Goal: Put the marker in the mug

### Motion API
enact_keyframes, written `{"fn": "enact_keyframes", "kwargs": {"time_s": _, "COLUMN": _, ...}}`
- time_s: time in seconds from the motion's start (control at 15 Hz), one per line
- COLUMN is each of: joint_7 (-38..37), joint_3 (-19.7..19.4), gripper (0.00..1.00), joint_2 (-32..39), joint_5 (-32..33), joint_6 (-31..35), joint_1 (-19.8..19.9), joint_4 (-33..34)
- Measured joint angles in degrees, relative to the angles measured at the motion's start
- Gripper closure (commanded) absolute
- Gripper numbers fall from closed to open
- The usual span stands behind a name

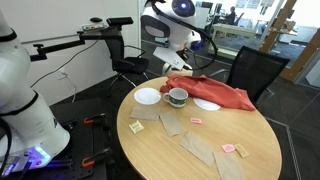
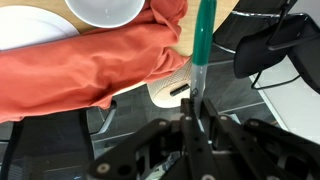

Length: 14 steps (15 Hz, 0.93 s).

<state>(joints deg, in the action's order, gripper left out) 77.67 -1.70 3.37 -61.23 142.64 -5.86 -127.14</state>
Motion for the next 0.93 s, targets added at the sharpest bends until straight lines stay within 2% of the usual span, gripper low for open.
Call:
{"fn": "enact_keyframes", "kwargs": {"time_s": 0.2, "joint_7": 2.9, "joint_3": 0.8, "gripper": 0.97, "joint_2": 0.3, "joint_5": -2.8, "joint_6": 0.5, "joint_1": 0.6, "joint_4": 0.1}}
{"fn": "enact_keyframes", "kwargs": {"time_s": 0.47, "joint_7": 19.6, "joint_3": 1.8, "gripper": 0.97, "joint_2": 1.9, "joint_5": -16.9, "joint_6": -0.1, "joint_1": 1.4, "joint_4": 0.5}}
{"fn": "enact_keyframes", "kwargs": {"time_s": 0.6, "joint_7": 26.6, "joint_3": 1.8, "gripper": 0.97, "joint_2": 3.2, "joint_5": -21.2, "joint_6": -1.0, "joint_1": 1.7, "joint_4": 0.7}}
{"fn": "enact_keyframes", "kwargs": {"time_s": 0.93, "joint_7": 36.3, "joint_3": 1.8, "gripper": 0.97, "joint_2": 7.8, "joint_5": -22.6, "joint_6": -5.5, "joint_1": 2.5, "joint_4": 2.0}}
